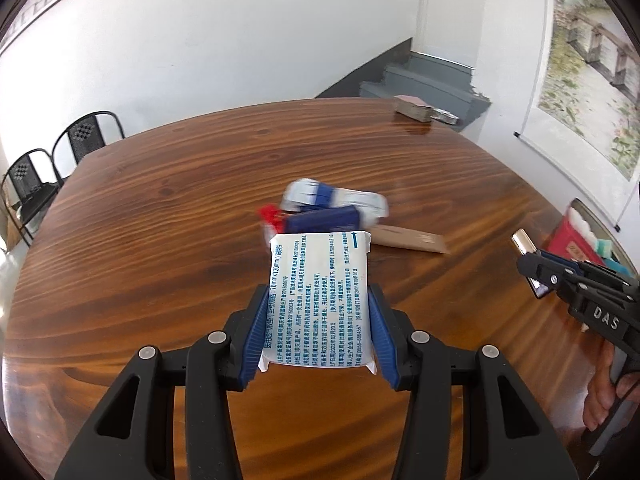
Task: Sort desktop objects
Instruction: 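Carry the pad packet with the left gripper while the right carries the brown bottle to the tin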
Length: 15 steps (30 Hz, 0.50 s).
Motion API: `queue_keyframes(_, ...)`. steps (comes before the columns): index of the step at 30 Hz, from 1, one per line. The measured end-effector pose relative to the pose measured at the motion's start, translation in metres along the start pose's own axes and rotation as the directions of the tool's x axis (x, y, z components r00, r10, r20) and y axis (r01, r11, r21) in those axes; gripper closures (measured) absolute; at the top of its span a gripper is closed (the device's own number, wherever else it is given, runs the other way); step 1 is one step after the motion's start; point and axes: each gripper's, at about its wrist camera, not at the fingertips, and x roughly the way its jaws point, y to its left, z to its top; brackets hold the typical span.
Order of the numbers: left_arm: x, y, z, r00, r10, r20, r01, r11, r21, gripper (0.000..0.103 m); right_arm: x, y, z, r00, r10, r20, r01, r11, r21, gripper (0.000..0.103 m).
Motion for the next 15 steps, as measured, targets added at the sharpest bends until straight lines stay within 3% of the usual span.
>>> queue_keyframes(8,-0.007,-0.061,-0.001,0.996,-0.086,0.009,0.086,0.995,0.052,0.052,-0.052,-0.063,-0.006,0.992,-0.086,0.096,0.074,0.99,0.122,0.081)
queue_keyframes(15,-0.009,-0.117,0.005,0.987,-0.158,0.006,0.156,0.982,0.105,0.052,-0.101,-0.136,-0.017,0.966,-0.212,0.151,0.169,0.952,0.254,0.081)
